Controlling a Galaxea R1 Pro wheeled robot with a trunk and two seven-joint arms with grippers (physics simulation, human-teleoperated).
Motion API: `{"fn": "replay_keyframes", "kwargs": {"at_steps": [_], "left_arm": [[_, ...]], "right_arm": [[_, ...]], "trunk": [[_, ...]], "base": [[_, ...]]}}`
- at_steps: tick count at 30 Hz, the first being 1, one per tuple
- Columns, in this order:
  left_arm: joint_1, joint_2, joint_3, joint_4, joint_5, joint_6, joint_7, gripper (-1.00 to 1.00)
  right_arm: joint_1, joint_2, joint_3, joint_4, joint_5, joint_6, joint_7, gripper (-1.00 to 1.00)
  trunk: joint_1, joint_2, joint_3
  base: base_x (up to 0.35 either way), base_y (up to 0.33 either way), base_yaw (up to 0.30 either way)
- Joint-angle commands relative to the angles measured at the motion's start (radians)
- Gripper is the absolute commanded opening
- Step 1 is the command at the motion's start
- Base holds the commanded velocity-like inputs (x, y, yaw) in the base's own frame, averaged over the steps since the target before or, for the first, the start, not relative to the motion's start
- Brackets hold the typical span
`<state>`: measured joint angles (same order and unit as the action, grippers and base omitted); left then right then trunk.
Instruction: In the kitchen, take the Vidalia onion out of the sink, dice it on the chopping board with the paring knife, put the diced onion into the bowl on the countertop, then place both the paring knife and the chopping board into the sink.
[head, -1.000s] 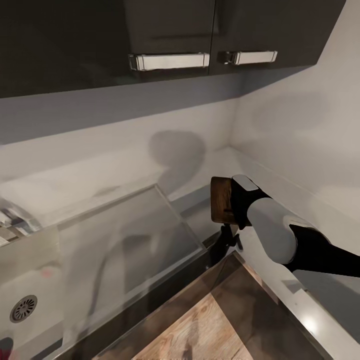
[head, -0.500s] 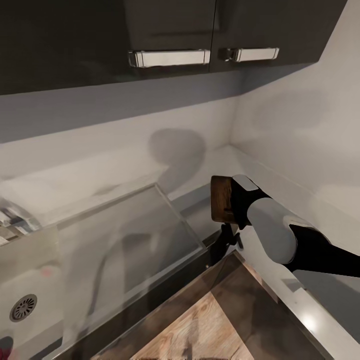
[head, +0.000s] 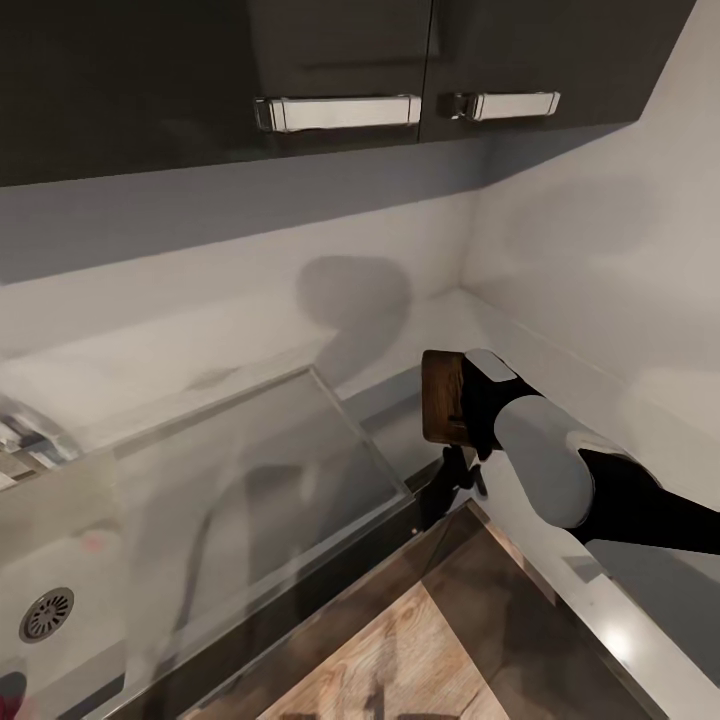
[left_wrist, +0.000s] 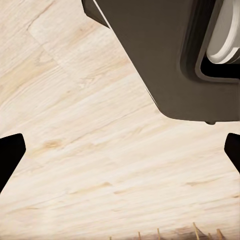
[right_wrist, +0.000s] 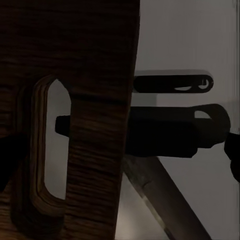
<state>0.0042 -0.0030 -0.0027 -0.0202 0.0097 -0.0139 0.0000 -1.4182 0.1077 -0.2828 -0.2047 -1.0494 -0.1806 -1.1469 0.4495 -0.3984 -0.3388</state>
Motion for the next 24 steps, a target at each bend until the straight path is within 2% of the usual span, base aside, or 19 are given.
{"fn": "replay_keyframes", "kwargs": {"at_steps": [1,14,24], "left_arm": [[0.000,0.000,0.000,-0.001,0.001,-0.001,0.000,1.00],[0.001,0.000,0.000,-0.002,0.001,-0.001,0.000,1.00],[0.000,0.000,0.000,-0.002,0.001,-0.001,0.000,1.00]], "right_arm": [[0.000,0.000,0.007,-0.001,-0.011,-0.009,-0.004,1.00],[0.000,0.000,0.007,-0.001,-0.011,-0.009,-0.011,1.00],[0.000,0.000,0.007,-0.001,-0.011,-0.010,-0.011,1.00]], "trunk": [[0.001,-0.002,-0.001],[0.001,-0.002,-0.002],[0.001,-0.002,-0.010]], "base": [[0.000,0.000,0.000],[0.000,0.000,0.000],[0.000,0.000,0.055]]}}
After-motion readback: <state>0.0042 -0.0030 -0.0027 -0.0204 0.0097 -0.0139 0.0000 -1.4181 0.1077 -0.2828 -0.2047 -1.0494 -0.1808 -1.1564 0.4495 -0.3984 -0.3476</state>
